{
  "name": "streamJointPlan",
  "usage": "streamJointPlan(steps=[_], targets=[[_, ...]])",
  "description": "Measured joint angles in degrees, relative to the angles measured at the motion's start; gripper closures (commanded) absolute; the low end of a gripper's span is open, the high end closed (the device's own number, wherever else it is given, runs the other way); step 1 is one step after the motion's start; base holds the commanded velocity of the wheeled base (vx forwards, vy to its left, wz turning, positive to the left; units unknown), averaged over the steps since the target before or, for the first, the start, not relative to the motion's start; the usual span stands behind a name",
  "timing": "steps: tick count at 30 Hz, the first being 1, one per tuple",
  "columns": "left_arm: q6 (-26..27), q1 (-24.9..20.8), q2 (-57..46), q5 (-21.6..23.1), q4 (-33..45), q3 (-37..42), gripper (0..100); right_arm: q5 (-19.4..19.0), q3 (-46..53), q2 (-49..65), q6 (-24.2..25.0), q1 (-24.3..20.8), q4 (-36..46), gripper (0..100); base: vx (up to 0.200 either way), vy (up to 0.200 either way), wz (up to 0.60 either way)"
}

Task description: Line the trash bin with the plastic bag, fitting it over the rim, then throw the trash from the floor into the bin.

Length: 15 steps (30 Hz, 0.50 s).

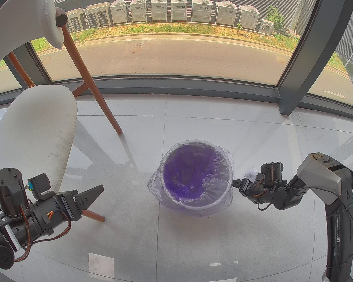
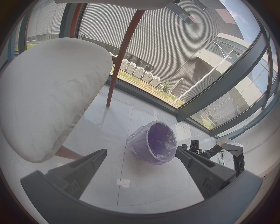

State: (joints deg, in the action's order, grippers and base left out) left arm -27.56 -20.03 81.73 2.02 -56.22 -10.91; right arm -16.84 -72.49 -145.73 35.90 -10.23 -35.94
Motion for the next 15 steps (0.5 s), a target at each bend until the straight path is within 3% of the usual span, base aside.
streamJointPlan(steps=[4,12,13,15], targets=[[0.00,0.00,0.20,0.02,0.00,0.20,0,0.04,-1.90,-0.94,3.58,-1.23,1.01,0,0.000,0.000,0.00],[0.04,0.07,0.79,0.00,-0.02,0.59,0,0.17,-4.36,-1.82,4.74,-3.33,5.25,0,0.000,0.000,0.00],[0.06,0.07,0.83,-0.02,0.01,0.72,0,0.33,-4.44,-1.90,4.77,-3.46,5.29,100,0.000,0.000,0.00],[0.06,0.07,0.88,-0.02,-0.02,0.88,0,0.94,-4.56,-2.07,4.74,-3.52,5.32,100,0.000,0.000,0.00]])
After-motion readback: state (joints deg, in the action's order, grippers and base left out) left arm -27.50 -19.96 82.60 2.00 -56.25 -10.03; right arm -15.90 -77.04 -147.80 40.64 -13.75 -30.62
